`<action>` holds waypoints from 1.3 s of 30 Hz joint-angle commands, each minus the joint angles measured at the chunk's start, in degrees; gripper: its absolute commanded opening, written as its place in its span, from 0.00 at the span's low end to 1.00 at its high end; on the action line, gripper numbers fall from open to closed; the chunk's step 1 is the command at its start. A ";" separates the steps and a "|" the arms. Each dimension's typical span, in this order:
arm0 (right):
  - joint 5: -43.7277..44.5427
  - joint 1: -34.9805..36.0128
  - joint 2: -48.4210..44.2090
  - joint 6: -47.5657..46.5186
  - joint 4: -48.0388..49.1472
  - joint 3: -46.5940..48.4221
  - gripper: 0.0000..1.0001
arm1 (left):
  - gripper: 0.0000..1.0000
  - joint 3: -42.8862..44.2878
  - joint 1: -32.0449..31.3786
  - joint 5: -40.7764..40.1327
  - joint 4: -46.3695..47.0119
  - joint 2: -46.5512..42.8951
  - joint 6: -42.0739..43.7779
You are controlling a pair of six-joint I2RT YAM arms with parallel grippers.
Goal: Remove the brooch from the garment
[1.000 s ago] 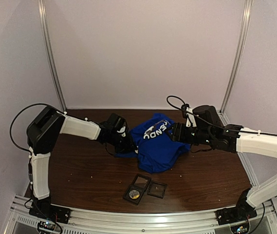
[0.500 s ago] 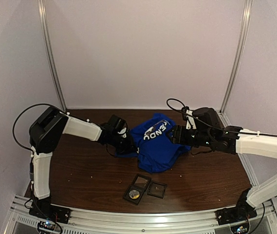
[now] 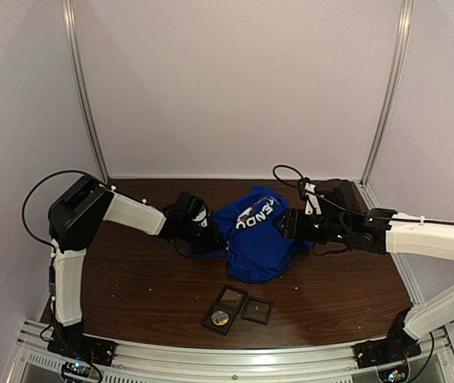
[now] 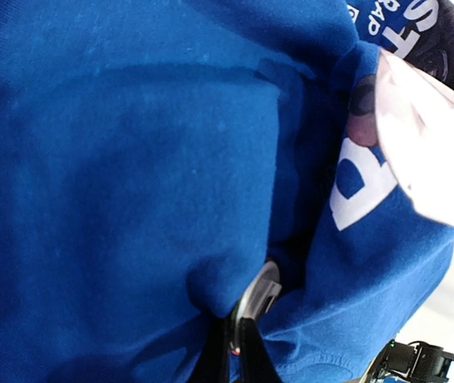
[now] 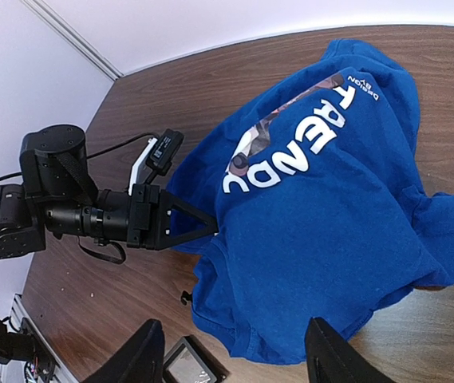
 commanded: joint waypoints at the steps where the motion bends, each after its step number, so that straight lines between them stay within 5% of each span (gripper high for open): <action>1: 0.30 0.09 -1.54 0.94 0.93 -1.96 0.61 | 0.00 -4.01 0.38 0.15 7.17 -2.84 2.27; 9: -5.97 0.06 -5.87 -1.57 7.63 -5.82 0.65 | 0.00 -11.19 0.38 -0.80 12.49 -14.59 6.99; 22: -21.00 0.10 -4.20 -9.39 20.43 -3.38 0.92 | 0.00 -24.77 0.38 -0.18 22.82 -34.66 13.04; 31: -25.67 0.70 3.26 -4.07 29.89 -0.76 0.91 | 0.00 -27.72 0.29 2.73 25.45 -46.77 11.37; 39: -24.53 1.42 6.95 -9.92 33.14 3.91 0.91 | 0.00 -23.84 0.29 7.21 18.41 -49.85 15.74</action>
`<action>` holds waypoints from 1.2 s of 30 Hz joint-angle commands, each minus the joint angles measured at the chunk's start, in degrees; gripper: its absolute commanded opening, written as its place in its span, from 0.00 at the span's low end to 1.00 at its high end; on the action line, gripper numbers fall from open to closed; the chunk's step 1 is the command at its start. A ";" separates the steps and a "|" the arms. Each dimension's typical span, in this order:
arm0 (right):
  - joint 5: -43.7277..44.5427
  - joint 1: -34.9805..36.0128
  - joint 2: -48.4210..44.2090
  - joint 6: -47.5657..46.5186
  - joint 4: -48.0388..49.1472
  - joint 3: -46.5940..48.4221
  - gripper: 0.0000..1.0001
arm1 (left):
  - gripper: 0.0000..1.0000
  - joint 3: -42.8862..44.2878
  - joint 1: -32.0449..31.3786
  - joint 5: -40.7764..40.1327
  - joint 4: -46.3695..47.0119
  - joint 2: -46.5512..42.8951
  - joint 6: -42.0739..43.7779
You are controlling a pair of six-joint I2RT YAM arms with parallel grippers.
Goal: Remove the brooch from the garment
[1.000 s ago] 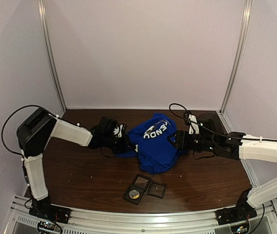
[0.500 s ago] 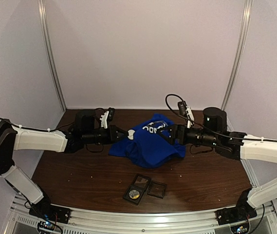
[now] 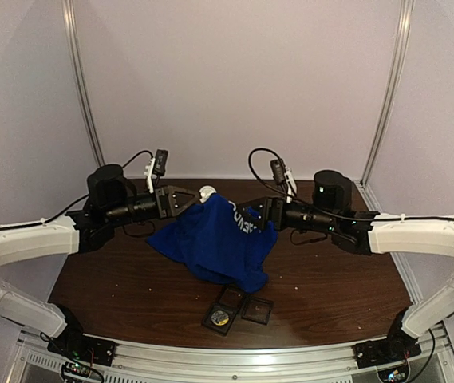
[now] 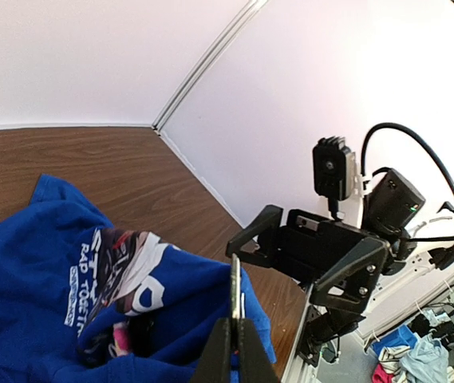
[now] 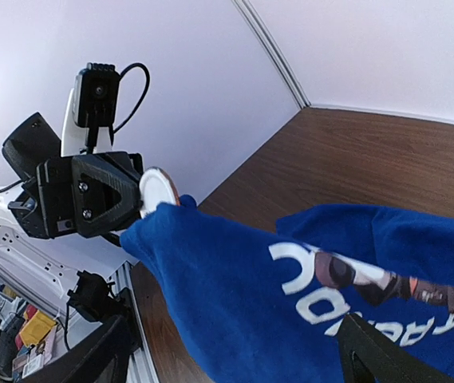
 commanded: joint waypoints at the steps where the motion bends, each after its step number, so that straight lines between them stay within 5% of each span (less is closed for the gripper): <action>1: -0.69 0.36 0.65 -4.29 4.83 4.29 0.92 | 0.00 3.98 0.29 3.21 -4.77 -0.97 5.27; 12: -14.89 0.40 9.27 -7.56 8.70 10.47 0.95 | 0.00 2.72 0.29 3.52 -4.76 -4.15 6.26; 16: -15.49 1.37 11.19 -6.26 9.23 11.10 0.87 | 0.00 1.66 0.29 3.14 -1.69 -4.03 5.01; 23: -14.01 5.06 11.96 -5.62 8.42 10.14 0.58 | 0.00 0.33 0.29 -0.38 2.67 -3.90 3.93; 36: -6.13 7.97 12.04 -2.94 11.23 8.55 0.53 | 0.00 -0.80 0.29 -0.27 8.16 -1.95 0.51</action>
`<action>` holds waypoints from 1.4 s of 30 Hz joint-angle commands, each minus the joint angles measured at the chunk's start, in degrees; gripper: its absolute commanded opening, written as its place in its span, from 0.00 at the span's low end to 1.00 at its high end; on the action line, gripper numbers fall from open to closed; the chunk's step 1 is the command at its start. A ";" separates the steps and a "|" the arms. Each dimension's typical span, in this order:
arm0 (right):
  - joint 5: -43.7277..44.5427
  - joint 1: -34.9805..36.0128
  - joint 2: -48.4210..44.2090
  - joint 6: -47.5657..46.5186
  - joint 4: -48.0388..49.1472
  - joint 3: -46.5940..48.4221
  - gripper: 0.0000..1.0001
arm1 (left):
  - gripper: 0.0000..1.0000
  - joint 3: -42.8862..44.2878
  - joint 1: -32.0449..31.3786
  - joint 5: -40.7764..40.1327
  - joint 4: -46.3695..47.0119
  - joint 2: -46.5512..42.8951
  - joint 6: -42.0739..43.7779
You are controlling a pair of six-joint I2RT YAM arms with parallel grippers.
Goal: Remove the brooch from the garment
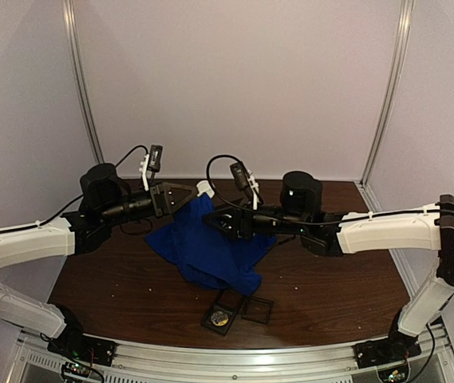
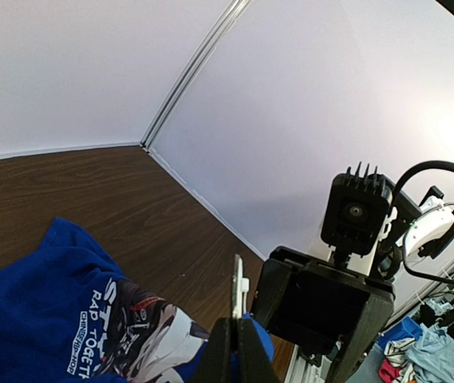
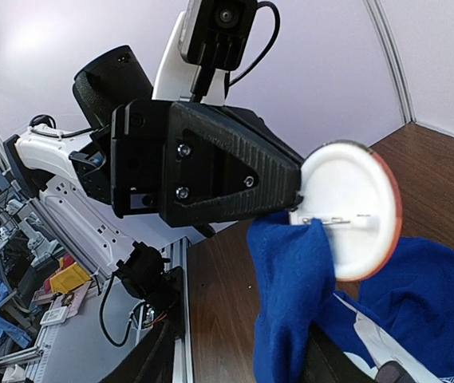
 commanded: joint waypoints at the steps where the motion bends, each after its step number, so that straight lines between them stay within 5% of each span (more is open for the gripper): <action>1: 4.06 -0.05 -0.48 3.24 4.07 -2.22 0.55 | 0.00 -0.70 0.32 0.08 7.27 0.06 -2.16; 7: 4.20 -2.55 -1.51 10.30 10.12 -4.46 0.66 | 0.00 -2.72 0.32 1.16 10.08 -1.56 -4.79; 12: 2.44 -3.50 0.44 14.82 14.24 -3.48 0.63 | 0.00 -3.69 0.32 1.40 10.29 -2.88 -5.42; 20: 0.43 -3.59 3.23 16.02 14.76 -0.73 0.39 | 0.00 -4.23 0.32 1.71 10.87 -3.38 -5.88; 31: -1.25 -3.54 5.46 16.23 14.64 2.08 0.30 | 0.00 -4.83 0.32 2.43 11.62 -3.17 -6.19; 42: -1.05 -3.61 5.62 15.03 12.33 2.93 0.00 | 0.02 -4.83 0.32 3.94 10.10 -3.06 -6.26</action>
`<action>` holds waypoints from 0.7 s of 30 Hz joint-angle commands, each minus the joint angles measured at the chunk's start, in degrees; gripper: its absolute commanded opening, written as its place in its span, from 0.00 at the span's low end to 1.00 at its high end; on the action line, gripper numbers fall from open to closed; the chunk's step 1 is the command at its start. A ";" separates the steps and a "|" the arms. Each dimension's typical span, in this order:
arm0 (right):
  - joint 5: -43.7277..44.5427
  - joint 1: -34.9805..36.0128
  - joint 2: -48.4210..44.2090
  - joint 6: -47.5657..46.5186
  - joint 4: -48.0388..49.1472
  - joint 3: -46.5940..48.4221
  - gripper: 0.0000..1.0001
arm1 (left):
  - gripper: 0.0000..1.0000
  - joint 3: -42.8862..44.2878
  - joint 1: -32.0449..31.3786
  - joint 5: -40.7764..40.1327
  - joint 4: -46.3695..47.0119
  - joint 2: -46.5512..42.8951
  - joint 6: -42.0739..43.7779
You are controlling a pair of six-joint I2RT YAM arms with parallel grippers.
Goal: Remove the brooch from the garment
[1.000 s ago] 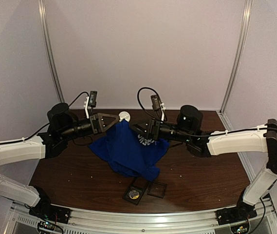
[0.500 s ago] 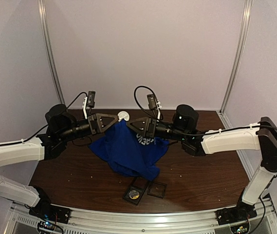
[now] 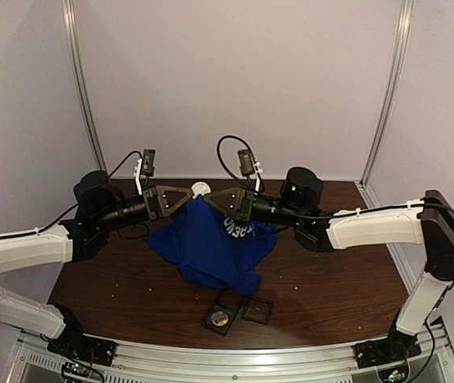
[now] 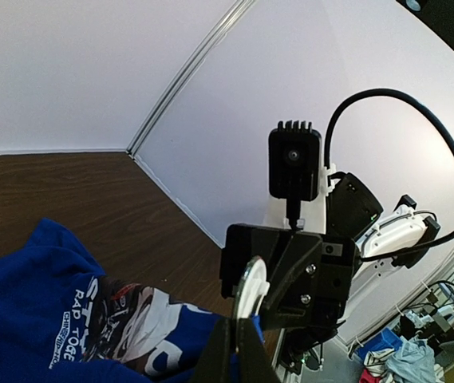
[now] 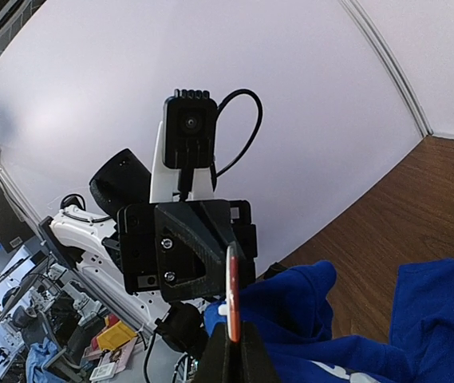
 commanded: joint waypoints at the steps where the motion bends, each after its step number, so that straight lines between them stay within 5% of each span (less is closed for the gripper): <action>1: 0.51 -0.16 -0.03 -2.15 -3.09 1.23 0.00 | 0.11 -0.05 -0.06 2.25 1.65 -1.23 0.05; 5: -0.33 -1.06 -1.82 -6.83 -10.51 1.68 0.00 | 0.62 0.38 0.04 0.45 -6.45 -3.19 2.59; 9: -3.89 -2.70 -3.79 -14.44 -23.65 4.30 0.00 | 0.88 3.66 0.03 -1.65 -20.82 -6.13 7.81; 16: -15.82 -5.38 -4.25 -25.64 -43.68 10.37 0.00 | 0.90 16.73 0.03 3.60 -48.69 -2.83 20.57; 21: -23.30 -5.50 -3.92 -28.83 -49.64 12.54 0.00 | 0.70 23.94 -0.06 10.49 -59.28 1.82 26.41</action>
